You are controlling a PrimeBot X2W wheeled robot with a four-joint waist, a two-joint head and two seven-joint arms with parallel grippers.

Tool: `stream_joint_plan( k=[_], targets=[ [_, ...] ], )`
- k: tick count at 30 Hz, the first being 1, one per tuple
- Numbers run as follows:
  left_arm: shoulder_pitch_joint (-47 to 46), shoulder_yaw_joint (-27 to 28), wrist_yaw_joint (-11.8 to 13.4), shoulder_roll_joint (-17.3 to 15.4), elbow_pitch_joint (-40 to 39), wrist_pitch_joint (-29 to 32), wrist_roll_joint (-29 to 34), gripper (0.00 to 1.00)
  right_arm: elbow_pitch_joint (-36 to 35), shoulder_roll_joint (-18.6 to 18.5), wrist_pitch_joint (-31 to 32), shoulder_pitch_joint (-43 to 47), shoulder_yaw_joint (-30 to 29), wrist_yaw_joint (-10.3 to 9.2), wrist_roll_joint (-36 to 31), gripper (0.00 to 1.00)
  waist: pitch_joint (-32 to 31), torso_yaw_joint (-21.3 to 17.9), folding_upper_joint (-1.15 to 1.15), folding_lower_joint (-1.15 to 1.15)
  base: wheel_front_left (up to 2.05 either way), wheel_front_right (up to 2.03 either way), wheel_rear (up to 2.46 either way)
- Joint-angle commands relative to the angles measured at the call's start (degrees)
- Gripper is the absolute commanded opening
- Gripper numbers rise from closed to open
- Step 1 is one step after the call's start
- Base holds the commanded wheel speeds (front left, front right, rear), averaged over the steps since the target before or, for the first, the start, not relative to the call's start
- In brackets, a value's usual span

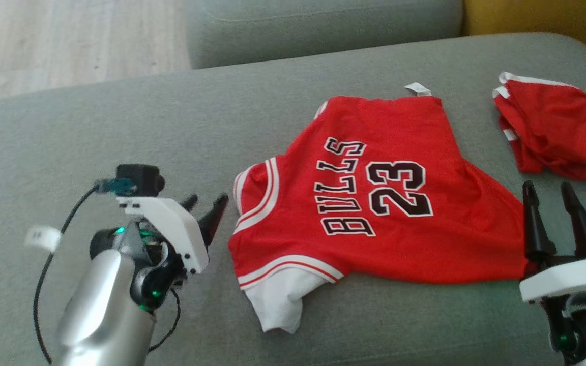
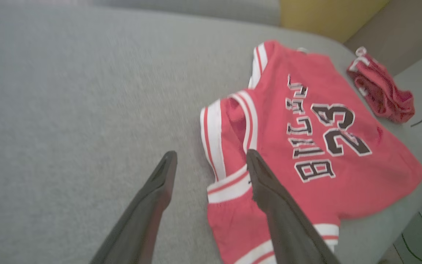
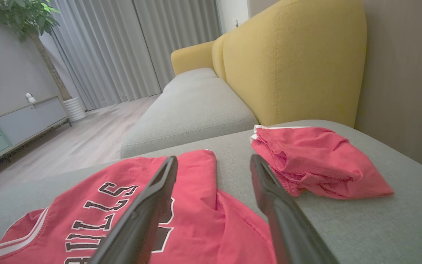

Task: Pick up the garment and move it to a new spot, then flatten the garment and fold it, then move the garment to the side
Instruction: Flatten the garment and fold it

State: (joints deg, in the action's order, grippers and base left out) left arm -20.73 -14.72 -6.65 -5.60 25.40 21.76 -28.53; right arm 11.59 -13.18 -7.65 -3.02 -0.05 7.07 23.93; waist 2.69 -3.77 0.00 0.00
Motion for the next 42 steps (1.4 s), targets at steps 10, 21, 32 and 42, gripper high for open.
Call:
stream_joint_plan(
  k=[10, 21, 32, 42],
  targets=[
    [-8.3, -7.3, -0.8, -7.4, 4.5, 19.5, -12.2, 1.0, 0.5, -1.7, -1.3, -4.3, 2.9, 0.42, 1.7, 1.0, 2.5, -4.8, 0.0, 0.0, 0.0, 0.0, 0.0],
    [-11.7, -14.1, -0.8, -10.9, 7.3, 20.8, -19.8, 0.0, 2.8, -2.3, -2.3, -5.2, 3.3, 0.42, 2.4, 1.0, 2.3, -5.3, 0.0, 0.0, 0.0, 0.0, 0.0],
    [-14.6, -12.8, 0.1, -16.0, 12.5, 15.7, -20.1, 0.0, 2.5, -2.8, -1.8, -5.0, 3.0, 0.42, 2.1, 1.0, 1.4, -3.1, 0.0, 0.0, 0.0, 0.0, 0.0],
    [-15.4, -9.6, -0.1, -15.4, 7.8, 15.3, -25.6, 0.0, 1.8, -3.1, -1.2, -4.0, 2.1, 0.42, 1.6, 1.0, 0.8, -2.5, 0.0, 0.0, 0.0, 0.0, 0.0]
  ],
)
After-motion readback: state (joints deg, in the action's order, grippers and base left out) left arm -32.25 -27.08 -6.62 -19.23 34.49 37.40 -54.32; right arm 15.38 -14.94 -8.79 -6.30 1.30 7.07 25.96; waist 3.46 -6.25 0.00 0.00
